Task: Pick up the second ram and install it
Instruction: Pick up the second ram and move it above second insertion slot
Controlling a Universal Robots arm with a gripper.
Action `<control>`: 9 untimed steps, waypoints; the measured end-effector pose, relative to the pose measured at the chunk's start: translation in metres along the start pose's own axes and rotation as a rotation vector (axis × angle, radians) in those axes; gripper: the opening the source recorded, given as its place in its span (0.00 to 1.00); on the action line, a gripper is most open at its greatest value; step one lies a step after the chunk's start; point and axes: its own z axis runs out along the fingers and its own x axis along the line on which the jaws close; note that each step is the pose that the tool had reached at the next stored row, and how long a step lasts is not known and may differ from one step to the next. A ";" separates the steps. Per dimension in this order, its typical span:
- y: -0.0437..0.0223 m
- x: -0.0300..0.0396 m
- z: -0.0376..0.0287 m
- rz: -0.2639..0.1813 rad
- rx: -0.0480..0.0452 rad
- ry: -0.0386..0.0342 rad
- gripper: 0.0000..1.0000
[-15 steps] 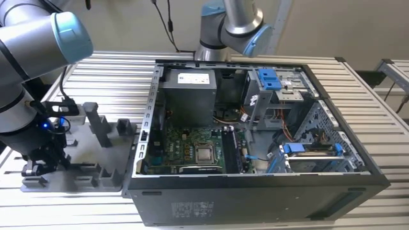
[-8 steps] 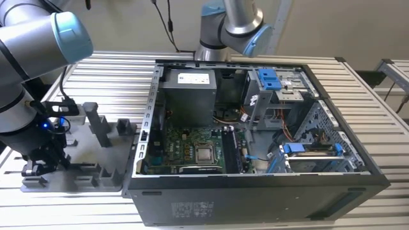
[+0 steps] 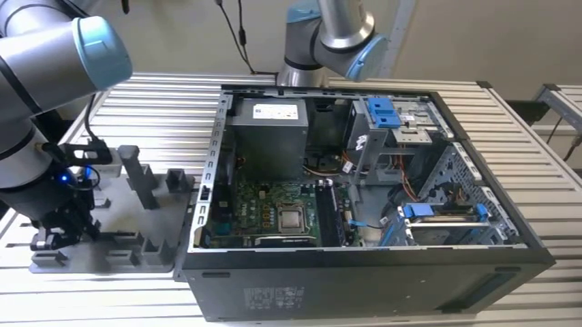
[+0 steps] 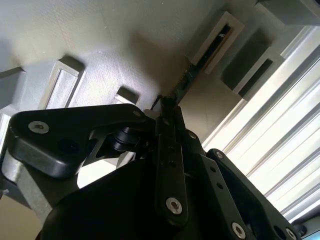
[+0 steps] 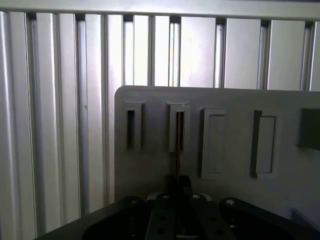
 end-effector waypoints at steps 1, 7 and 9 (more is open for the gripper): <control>0.0000 0.0000 -0.0005 0.000 0.0001 0.0000 0.15; -0.0002 -0.0003 -0.0068 0.000 0.0002 -0.0002 0.15; -0.0002 -0.0004 -0.0095 0.000 0.0002 -0.0001 0.15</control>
